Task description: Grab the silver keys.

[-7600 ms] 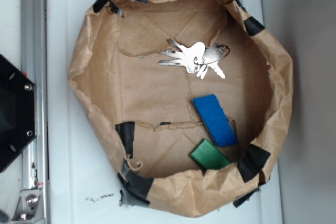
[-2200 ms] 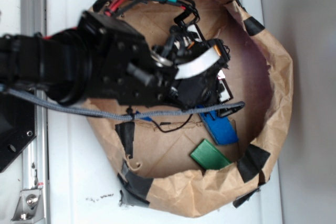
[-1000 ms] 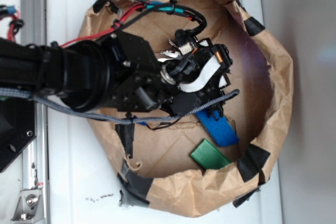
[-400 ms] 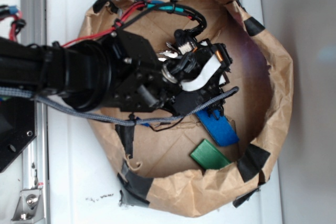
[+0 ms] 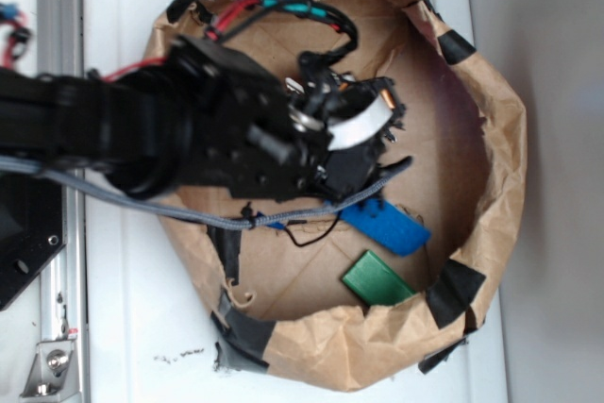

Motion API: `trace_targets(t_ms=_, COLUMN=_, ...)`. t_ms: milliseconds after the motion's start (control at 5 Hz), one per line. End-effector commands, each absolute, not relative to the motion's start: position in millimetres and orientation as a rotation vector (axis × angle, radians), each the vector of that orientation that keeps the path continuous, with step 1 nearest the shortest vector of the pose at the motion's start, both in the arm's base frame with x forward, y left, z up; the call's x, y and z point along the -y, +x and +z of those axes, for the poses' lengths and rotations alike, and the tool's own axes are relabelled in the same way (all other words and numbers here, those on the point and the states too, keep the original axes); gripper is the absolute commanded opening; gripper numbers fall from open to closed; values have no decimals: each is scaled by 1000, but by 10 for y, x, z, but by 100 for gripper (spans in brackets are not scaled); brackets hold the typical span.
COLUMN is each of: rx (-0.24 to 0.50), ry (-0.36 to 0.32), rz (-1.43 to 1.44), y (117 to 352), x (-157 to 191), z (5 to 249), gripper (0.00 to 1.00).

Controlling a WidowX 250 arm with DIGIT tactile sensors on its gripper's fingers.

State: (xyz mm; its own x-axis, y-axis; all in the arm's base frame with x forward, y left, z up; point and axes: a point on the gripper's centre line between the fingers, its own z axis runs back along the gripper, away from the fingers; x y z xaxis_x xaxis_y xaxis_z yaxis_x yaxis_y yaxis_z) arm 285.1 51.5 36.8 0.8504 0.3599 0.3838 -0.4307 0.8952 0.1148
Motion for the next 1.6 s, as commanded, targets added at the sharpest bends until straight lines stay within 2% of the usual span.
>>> trace_targets(t_ms=0, rx=277, ry=-212, rz=151, y=2329, x=-494, z=1593, gripper=0)
trace_targets(t_ms=200, rx=281, ry=-202, rz=150, y=2359, x=-471, z=1554, gripper=0)
trace_targets(t_ms=800, rx=268, ry=-43, rz=229, y=2640, x=-273, z=1399, gripper=0)
trace_targets(t_ms=1400, rx=272, ry=-32, rz=269, y=2717, x=-266, z=1338, gripper=0)
